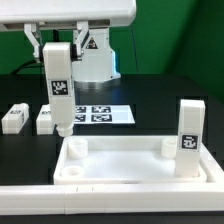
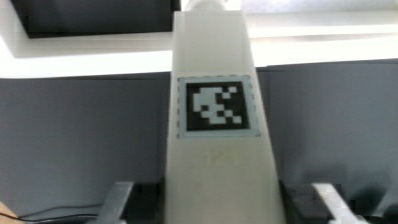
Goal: Assemble desk
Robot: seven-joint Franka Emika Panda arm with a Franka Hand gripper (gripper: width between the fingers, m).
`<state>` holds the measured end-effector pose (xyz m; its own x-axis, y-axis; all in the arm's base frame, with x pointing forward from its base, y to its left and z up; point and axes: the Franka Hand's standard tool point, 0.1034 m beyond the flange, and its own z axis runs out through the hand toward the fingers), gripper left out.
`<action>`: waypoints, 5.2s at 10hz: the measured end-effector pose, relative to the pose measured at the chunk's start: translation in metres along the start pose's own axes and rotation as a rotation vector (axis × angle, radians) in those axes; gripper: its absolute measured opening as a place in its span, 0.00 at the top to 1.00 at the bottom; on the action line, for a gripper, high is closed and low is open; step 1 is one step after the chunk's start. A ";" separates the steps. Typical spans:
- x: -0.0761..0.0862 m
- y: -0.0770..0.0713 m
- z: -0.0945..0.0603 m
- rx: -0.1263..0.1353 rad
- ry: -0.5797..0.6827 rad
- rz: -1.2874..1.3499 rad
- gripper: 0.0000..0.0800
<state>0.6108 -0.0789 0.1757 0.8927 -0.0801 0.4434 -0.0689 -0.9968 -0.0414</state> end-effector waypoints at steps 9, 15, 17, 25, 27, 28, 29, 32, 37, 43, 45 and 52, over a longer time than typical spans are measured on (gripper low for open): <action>0.008 -0.007 0.033 -0.037 0.030 0.053 0.64; -0.005 -0.012 0.047 -0.036 0.002 0.074 0.64; -0.010 -0.012 0.054 -0.041 -0.006 0.079 0.64; -0.013 -0.017 0.057 -0.151 0.187 0.075 0.64; -0.013 -0.016 0.057 -0.151 0.186 0.076 0.56; -0.014 -0.016 0.057 -0.152 0.186 0.076 0.39; -0.014 -0.016 0.057 -0.152 0.186 0.076 0.39; -0.014 -0.016 0.057 -0.152 0.185 0.076 0.20; -0.011 -0.016 0.055 -0.120 0.133 0.091 0.19; -0.017 -0.026 0.065 0.010 -0.231 0.178 0.19; -0.026 -0.016 0.060 0.025 -0.446 0.179 0.19; -0.010 -0.015 0.060 0.011 -0.395 0.184 0.19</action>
Offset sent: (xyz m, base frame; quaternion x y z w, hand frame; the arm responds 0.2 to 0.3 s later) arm 0.0183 -0.0069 -0.0053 -0.0029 0.0352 0.0044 0.9994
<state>0.6295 -0.0631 0.1184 0.9681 -0.2454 0.0508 -0.2397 -0.9658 -0.0984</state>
